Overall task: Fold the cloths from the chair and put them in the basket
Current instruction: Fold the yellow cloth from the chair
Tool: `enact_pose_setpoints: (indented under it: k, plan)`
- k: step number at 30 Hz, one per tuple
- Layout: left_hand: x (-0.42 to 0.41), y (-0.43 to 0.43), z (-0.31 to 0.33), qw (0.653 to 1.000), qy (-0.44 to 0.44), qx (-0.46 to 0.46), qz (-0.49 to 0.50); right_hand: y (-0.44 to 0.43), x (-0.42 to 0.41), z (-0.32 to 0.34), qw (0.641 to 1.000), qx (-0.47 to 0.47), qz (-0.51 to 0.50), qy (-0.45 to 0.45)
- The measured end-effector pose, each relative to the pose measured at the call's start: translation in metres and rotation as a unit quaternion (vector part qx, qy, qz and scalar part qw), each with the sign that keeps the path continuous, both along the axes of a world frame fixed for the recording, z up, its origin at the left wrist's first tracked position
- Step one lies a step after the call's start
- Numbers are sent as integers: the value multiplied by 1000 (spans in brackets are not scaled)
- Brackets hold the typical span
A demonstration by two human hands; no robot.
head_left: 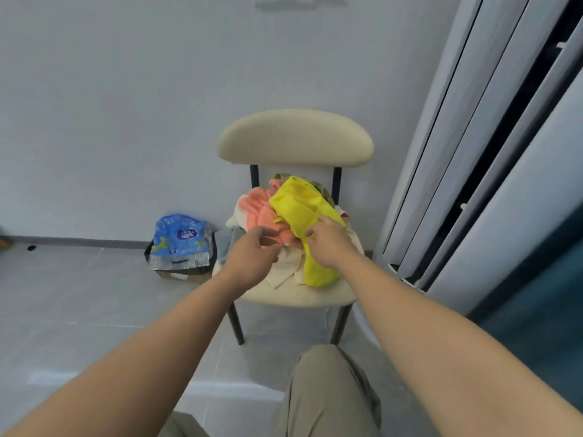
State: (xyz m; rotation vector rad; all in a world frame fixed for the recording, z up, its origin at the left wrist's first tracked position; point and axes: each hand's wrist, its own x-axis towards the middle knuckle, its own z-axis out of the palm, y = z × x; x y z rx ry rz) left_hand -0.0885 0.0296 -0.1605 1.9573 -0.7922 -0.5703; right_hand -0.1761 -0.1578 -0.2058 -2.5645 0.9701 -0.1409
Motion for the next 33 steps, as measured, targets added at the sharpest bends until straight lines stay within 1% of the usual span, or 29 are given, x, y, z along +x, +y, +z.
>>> enact_pose_setpoints:
  k: [3,6,7,8,9,11,14,18,20,22,24,25,28,32,33]
  plan:
    - [9,-12,-2,1000,5,5,-9,-13,21,0,998,7,24,49]
    - [19,-20,-3,1000,14,16,-17,-29,38,-7,990,7,54,127]
    - [22,-23,-3,1000,10,21,-21,-32,40,-8,988,-2,55,143]
    - [26,-25,-3,999,7,23,-24,-34,41,-6,989,-19,53,136]
    - [29,-28,-3,999,5,25,-24,-34,41,-2,992,-41,48,111]
    - [34,-33,-1,1000,8,22,-21,-35,41,12,996,-86,25,9]
    - [36,-40,7,999,13,13,-28,-39,41,40,984,-88,-15,-157]
    - [31,-47,26,999,-3,-7,-45,-39,42,94,942,-101,-25,-320]
    - [29,-49,35,998,-11,-27,-48,-32,41,122,905,-121,-27,-406]
    - [27,-50,44,998,-24,-48,-37,-22,40,142,870,-135,-34,-474]
    - [26,-48,55,996,-42,-78,-5,-13,37,153,844,-153,-39,-512]
    - [25,-46,60,994,-48,-93,16,-10,35,155,837,-156,-39,-522]
    - [25,-39,75,990,-37,-121,62,0,33,155,841,-143,-32,-521]
    - [34,-31,89,984,80,-145,68,13,31,151,857,-93,-22,-507]
    - [37,-27,92,982,92,-153,62,17,30,150,859,-78,-22,-506]
